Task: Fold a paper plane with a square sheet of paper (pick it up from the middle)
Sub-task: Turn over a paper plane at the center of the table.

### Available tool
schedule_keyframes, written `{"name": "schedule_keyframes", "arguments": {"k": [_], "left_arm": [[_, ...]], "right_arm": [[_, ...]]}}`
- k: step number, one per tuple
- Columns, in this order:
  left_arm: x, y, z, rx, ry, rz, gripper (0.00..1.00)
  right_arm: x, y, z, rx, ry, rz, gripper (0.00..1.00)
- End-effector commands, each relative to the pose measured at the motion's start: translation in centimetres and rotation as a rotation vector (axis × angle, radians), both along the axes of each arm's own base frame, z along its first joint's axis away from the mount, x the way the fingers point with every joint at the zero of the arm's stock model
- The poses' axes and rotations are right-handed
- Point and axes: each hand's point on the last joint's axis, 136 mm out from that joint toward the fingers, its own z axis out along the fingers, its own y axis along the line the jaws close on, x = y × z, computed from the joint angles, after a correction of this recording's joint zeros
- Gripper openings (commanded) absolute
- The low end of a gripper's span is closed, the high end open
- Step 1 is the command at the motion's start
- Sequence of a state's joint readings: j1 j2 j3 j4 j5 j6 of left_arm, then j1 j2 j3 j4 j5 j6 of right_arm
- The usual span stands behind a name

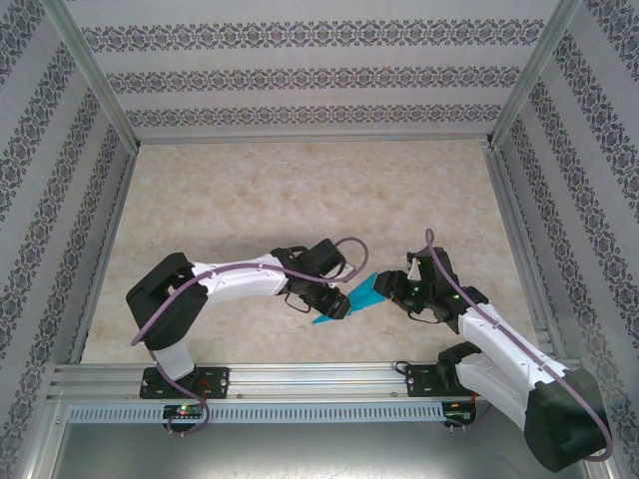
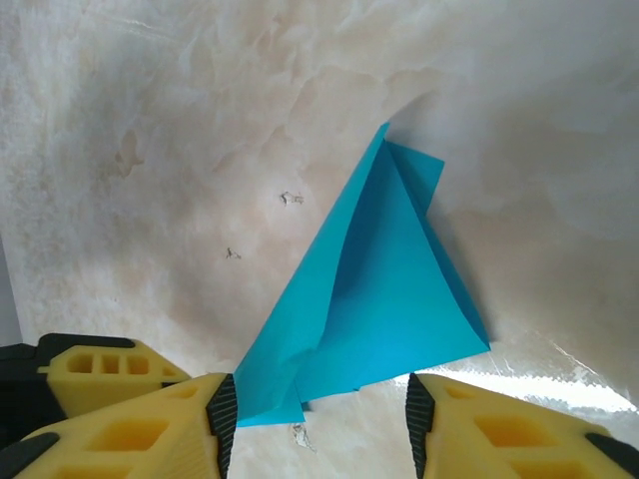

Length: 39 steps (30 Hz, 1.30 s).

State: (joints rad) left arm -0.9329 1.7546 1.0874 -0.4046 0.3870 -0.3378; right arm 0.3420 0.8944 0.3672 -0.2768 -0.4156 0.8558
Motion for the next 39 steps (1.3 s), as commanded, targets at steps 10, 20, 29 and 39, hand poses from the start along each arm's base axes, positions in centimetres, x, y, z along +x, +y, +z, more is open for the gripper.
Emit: {"name": "schedule_keyframes", "arguments": {"k": [10, 20, 29, 39], "left_arm": [[1.6, 1.3, -2.2, 0.165, -0.099, -0.013, 0.36], [1.5, 1.3, -2.3, 0.12, -0.048, 0.003, 0.15], [2.1, 0.9, -0.2, -0.085, 0.065, 0.057, 0.07], [3.2, 0.8, 1.9, -0.302, 0.17, 0.13, 0.07]], "right_arm": [[-1.0, -0.1, -0.5, 0.017, 0.038, 0.019, 0.53], [-1.2, 0.7, -1.1, 0.07, 0.058, 0.034, 0.54], [-0.4, 3.3, -0.1, 0.157, 0.036, 0.059, 0.57], [0.5, 7.1, 0.6, 0.196, 0.039, 0.106, 0.61]]}}
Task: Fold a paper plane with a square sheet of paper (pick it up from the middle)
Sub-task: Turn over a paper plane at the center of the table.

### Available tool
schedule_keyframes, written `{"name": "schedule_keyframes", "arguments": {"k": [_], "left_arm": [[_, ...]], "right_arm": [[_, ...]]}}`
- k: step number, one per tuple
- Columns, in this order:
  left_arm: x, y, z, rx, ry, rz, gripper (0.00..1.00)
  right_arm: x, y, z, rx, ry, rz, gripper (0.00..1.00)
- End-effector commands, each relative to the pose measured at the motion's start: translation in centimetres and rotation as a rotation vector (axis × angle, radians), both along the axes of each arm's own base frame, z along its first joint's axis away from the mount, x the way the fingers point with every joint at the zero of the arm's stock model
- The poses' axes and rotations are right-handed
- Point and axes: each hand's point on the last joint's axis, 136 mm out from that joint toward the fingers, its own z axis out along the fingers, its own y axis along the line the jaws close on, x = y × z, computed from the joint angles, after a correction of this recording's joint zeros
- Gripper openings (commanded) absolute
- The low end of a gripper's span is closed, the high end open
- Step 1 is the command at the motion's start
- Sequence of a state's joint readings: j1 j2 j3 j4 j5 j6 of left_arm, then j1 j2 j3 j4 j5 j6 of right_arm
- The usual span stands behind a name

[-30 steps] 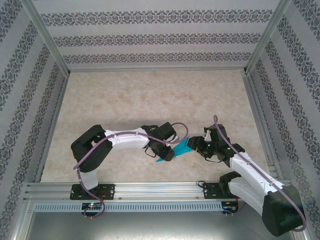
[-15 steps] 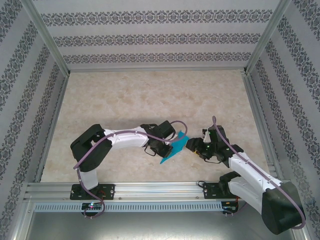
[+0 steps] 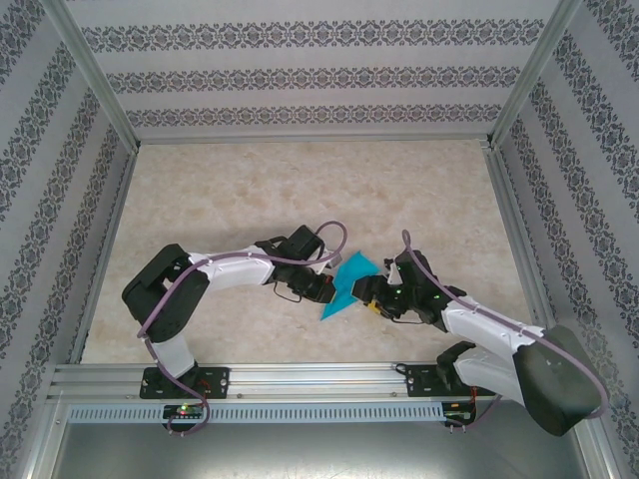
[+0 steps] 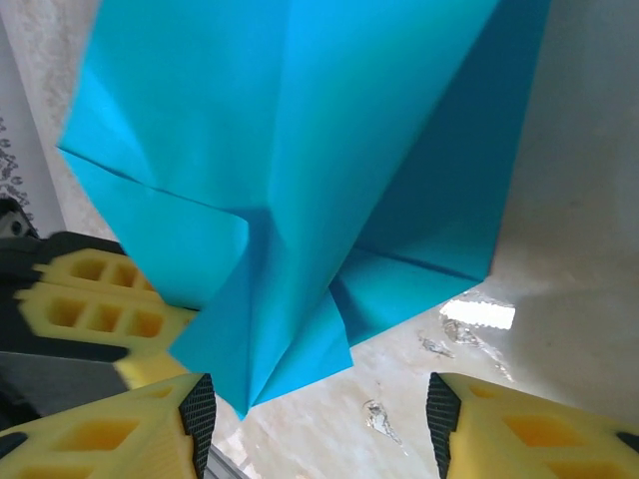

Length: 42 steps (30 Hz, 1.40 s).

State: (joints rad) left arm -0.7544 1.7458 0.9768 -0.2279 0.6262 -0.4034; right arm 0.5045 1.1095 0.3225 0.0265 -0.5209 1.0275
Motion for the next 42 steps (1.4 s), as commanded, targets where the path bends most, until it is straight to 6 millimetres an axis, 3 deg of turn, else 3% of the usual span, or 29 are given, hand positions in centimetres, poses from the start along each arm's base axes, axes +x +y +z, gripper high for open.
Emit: {"name": "schedule_keyframes", "arguments": {"k": [1, 10, 19, 33, 42], "left_arm": [[0.3, -0.9, 1.8, -0.106, 0.014, 0.008, 0.07], [0.6, -1.1, 1.9, -0.143, 0.033, 0.021, 0.07], [0.6, -0.4, 1.2, -0.124, 0.035, 0.031, 0.07], [1.0, -0.5, 1.2, -0.152, 0.048, 0.054, 0.07], [1.0, -0.4, 0.9, -0.151, 0.053, 0.061, 0.07]], "right_arm": [[1.8, 1.6, 2.2, 0.046, -0.058, -0.011, 0.62], [2.1, 2.7, 2.0, 0.071, -0.04, -0.01, 0.63], [1.9, 0.2, 1.4, -0.067, -0.046, -0.056, 0.67], [1.9, 3.1, 1.5, 0.066, -0.01, -0.029, 0.69], [2.0, 3.6, 2.4, 0.109, -0.015, -0.035, 0.68]]}}
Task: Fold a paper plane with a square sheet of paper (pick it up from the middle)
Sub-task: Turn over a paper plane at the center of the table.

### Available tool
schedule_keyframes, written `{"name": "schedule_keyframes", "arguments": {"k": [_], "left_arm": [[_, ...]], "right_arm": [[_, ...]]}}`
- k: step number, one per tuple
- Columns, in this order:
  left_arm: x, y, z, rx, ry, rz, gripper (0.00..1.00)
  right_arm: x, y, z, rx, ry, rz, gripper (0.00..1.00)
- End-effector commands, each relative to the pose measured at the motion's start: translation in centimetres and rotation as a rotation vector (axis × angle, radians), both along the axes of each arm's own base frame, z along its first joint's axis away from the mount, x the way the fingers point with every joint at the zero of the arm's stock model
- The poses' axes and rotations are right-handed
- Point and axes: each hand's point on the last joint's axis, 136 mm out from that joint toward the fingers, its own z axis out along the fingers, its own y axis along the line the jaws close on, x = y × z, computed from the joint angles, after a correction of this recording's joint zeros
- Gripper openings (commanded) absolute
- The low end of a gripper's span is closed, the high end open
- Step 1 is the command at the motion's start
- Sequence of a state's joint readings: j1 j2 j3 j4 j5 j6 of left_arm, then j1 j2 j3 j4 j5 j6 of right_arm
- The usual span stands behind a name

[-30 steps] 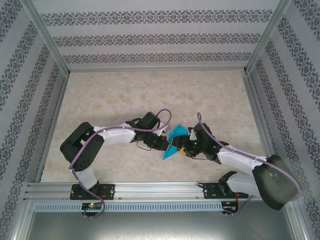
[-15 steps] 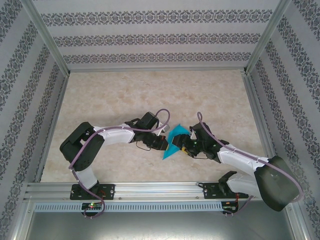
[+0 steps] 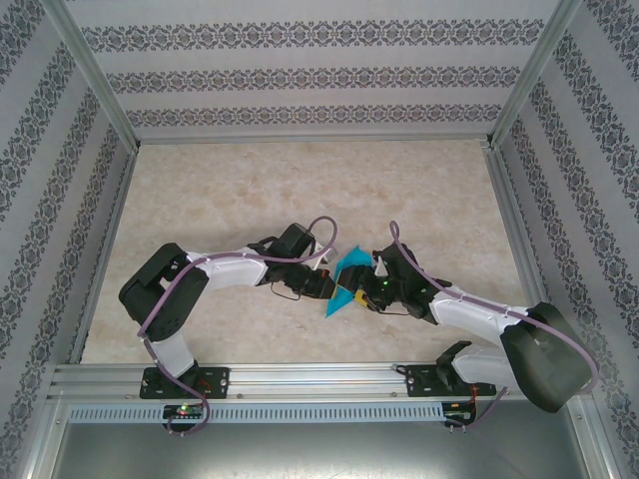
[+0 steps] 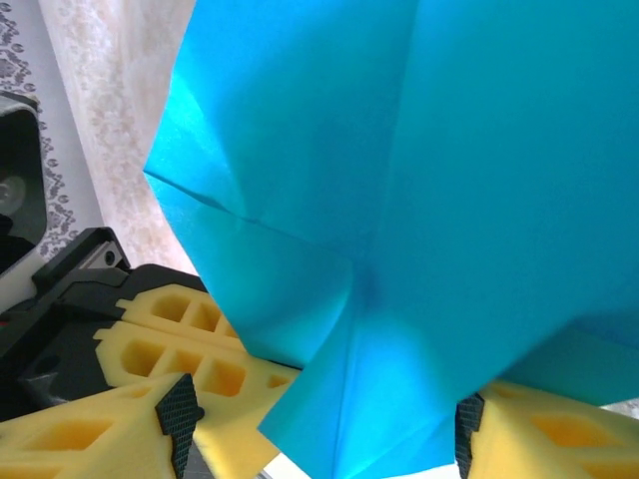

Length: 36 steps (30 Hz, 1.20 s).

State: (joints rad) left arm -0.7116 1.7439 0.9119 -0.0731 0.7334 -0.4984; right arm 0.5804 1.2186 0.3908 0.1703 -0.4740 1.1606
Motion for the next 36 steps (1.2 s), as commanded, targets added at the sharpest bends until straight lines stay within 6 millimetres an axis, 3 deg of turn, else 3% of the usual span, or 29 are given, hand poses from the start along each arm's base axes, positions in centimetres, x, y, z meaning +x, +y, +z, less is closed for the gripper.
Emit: {"name": "schedule_keyframes", "arguments": {"k": [1, 6, 18, 22, 30, 36], "left_arm": [[0.4, 0.0, 0.4, -0.03, -0.006, 0.005, 0.07], [0.5, -0.2, 0.8, -0.044, -0.011, 0.008, 0.07], [0.8, -0.3, 1.7, -0.09, -0.002, 0.035, 0.07], [1.0, -0.4, 2.2, -0.118, 0.004, 0.046, 0.07], [1.0, -0.3, 1.7, -0.111, 0.019, 0.05, 0.07], [1.2, 0.0, 1.8, -0.106, 0.016, 0.058, 0.09]], "right_arm": [[-0.1, 0.7, 0.9, 0.06, -0.01, 0.0, 0.68], [-0.3, 0.6, 0.4, 0.055, 0.011, -0.006, 0.64], [-0.8, 0.7, -1.0, 0.002, 0.046, 0.026, 0.33], [-0.7, 0.8, -1.3, -0.014, 0.049, 0.032, 0.27], [-0.2, 1.3, -0.7, -0.013, 0.029, 0.041, 0.14], [-0.5, 0.4, -1.3, -0.098, 0.033, 0.058, 0.05]]}}
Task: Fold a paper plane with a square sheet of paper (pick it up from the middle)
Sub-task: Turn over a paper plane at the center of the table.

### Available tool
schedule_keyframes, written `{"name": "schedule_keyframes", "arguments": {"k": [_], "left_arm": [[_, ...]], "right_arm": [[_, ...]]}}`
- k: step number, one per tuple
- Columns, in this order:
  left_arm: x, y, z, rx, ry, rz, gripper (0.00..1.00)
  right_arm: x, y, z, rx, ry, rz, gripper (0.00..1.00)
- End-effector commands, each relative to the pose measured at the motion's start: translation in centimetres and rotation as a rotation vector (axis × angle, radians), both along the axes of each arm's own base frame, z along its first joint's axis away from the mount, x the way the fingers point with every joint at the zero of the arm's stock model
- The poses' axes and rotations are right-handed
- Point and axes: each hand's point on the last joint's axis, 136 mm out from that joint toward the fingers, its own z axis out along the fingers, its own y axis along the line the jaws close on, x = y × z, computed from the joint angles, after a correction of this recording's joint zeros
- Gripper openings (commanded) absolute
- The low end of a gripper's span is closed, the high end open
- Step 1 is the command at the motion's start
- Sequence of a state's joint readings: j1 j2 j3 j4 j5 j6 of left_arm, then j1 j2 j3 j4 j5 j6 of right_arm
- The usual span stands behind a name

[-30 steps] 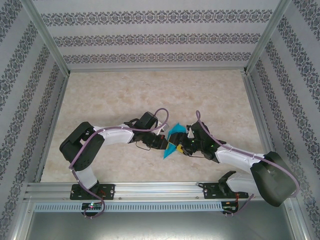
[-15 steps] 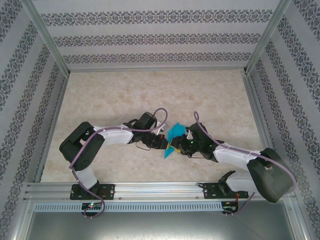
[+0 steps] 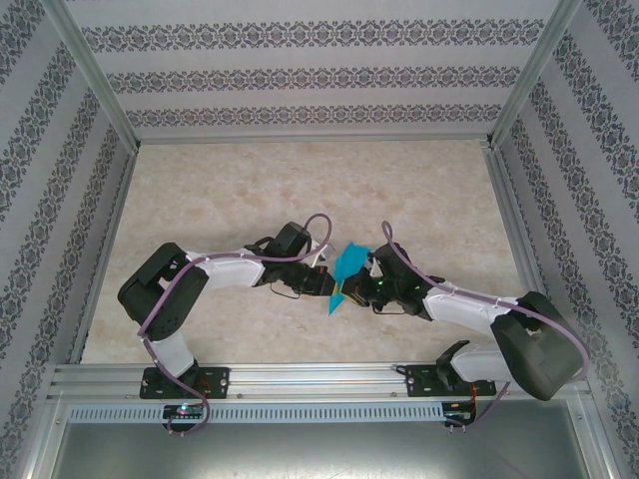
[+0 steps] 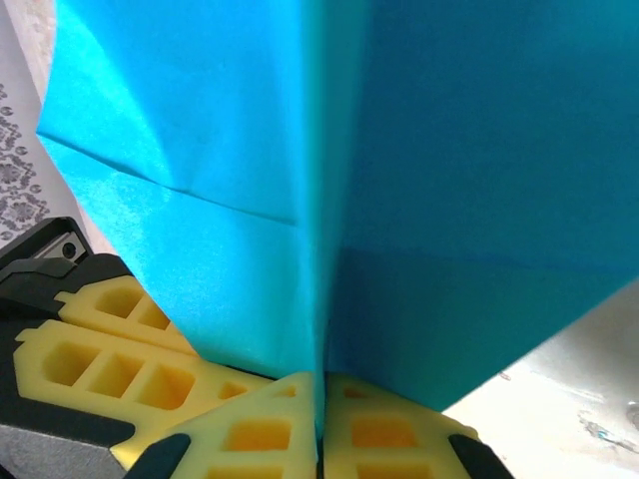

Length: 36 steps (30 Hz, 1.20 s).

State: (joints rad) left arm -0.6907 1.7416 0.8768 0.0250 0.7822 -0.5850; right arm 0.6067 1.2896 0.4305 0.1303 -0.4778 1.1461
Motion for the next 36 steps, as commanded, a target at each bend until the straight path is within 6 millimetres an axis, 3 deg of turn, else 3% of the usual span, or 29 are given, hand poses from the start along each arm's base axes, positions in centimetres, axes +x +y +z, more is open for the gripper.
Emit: {"name": "schedule_keyframes", "arguments": {"k": [1, 10, 15, 20, 25, 29, 36], "left_arm": [[0.7, 0.2, 1.2, -0.038, -0.025, 0.013, 0.1], [0.4, 1.0, 0.4, -0.002, -0.02, 0.01, 0.17], [0.5, 1.5, 1.3, -0.01, -0.029, 0.012, 0.25], [1.5, 5.3, 1.6, 0.046, -0.045, 0.083, 0.38], [2.3, 9.3, 1.8, 0.095, -0.051, 0.169, 0.46], [2.9, 12.2, 0.9, 0.16, -0.033, 0.277, 0.49], [2.6, 13.3, 0.3, 0.17, -0.019, 0.311, 0.53]], "right_arm": [[-0.1, -0.5, -0.3, -0.077, -0.015, 0.027, 0.04], [-0.1, -0.9, 0.4, -0.219, -0.045, 0.108, 0.0], [0.5, -0.8, 0.7, -0.328, -0.048, 0.197, 0.0], [1.7, 0.6, 0.9, -0.453, -0.035, 0.333, 0.0], [2.6, 2.0, -0.7, -0.558, 0.001, 0.435, 0.0], [3.6, 2.8, -1.6, -0.628, 0.011, 0.466, 0.02], [4.4, 4.1, -3.2, -0.687, 0.03, 0.503, 0.08]]}}
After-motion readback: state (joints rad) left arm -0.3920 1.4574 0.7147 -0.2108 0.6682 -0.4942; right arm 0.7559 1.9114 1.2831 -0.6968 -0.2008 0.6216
